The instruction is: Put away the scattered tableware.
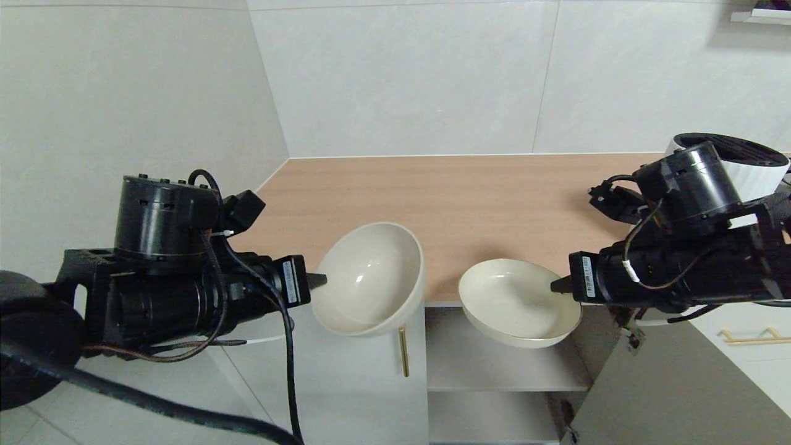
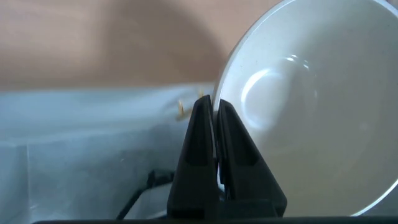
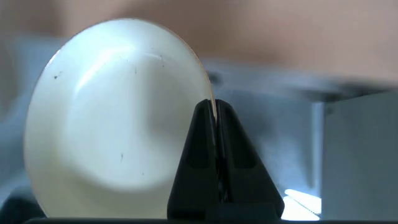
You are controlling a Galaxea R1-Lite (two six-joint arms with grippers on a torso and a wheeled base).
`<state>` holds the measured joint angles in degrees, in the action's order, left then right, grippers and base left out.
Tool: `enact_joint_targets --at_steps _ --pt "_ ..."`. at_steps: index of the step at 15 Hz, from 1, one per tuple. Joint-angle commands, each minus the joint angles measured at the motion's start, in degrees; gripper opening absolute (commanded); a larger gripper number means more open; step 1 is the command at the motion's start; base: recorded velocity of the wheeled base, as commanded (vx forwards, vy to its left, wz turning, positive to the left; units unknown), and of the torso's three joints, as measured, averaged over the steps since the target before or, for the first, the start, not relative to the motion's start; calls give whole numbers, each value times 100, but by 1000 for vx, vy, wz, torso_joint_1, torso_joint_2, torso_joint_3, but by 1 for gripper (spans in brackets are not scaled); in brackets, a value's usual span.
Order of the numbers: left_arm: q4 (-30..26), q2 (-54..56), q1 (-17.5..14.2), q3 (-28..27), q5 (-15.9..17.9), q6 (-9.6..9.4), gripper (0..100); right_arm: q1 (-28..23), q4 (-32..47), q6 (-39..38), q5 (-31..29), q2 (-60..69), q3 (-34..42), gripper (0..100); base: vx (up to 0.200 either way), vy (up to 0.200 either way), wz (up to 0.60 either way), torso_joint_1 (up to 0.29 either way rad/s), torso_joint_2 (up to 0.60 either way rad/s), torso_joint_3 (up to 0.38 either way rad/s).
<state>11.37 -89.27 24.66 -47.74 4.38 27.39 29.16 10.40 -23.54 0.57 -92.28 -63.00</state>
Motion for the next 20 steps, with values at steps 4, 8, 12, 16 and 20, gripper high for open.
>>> enact_joint_targets --at_steps 4,8,12,16,20 --pt "-144 147 302 116 -7 -32 0 -24 -20 245 4 395 332 0 0 0 0 0 0 0" --pt "-267 77 373 98 -7 -32 0 -24 -20 280 -5 307 341 0 -100 0 0 2 4 1" --pt "-258 41 373 98 -16 -32 0 -24 -20 280 -40 202 332 0 -50 0 0 4 2 1" --pt "-258 24 373 98 -16 -32 0 -24 -29 280 -180 70 332 0 0 0 0 0 0 0" --pt "-258 -29 373 98 -16 -32 0 -24 -29 289 -189 -62 332 0 0 0 0 0 0 0"
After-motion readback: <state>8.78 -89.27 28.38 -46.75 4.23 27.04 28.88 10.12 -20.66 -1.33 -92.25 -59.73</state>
